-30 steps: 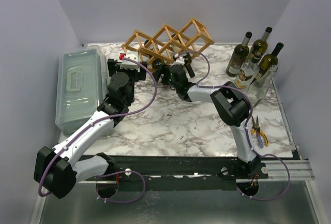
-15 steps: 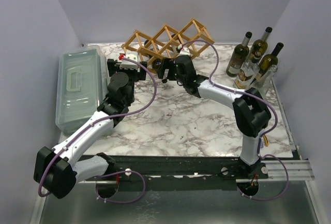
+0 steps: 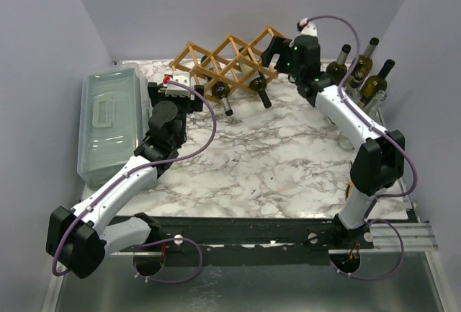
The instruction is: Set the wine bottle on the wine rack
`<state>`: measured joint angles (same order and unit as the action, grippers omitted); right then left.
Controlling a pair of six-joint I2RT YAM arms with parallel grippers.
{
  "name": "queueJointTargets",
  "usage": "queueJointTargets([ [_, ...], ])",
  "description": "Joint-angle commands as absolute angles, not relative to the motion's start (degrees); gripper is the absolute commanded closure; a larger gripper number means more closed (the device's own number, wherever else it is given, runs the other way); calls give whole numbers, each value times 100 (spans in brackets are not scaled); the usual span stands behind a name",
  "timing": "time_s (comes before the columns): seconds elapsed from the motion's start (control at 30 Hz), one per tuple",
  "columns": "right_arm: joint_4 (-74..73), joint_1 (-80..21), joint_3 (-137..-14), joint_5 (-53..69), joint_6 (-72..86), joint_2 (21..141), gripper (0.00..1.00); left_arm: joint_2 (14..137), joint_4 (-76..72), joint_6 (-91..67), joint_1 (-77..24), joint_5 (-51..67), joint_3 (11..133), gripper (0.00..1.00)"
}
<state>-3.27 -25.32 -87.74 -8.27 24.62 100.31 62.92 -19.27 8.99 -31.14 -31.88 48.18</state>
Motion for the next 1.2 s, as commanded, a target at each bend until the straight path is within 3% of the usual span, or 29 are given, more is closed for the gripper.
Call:
queueJointTargets([
  [0.0,-1156,-2095,-10028,-462,2042,10525,2,6179,-2040,808,-3155,-2990,4808,2],
  [0.27,-1983,-1496,-12330,44,1900,12030,0,6346,-2022,768,-3164,-2955,4830,2],
  [0.47,-2178,-1466,-12942,210,1620,12709,0,6372,-2005,686,-3173,-2894,4847,2],
  [1.17,-1346,-1604,-10613,1328,2090,11511,14,6396,-1971,747,-3173,-2937,4870,2],
])
